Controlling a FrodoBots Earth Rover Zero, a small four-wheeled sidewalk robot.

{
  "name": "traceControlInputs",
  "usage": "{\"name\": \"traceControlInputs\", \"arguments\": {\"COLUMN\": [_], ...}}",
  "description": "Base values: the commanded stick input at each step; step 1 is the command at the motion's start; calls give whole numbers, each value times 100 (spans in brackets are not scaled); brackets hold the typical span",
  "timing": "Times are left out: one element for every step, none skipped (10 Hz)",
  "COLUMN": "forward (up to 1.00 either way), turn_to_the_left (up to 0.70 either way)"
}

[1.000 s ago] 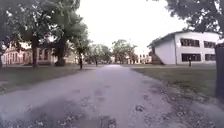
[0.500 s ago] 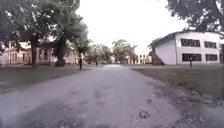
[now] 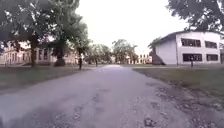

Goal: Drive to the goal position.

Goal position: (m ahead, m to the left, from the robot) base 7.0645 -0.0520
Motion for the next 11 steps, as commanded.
{"name": "traceControlInputs", "arguments": {"forward": [45,45,45,45,45,45,45,45,45,45,45], "turn_to_the_left": [0,0,0,0,0,0,0,0,0,0,0]}}
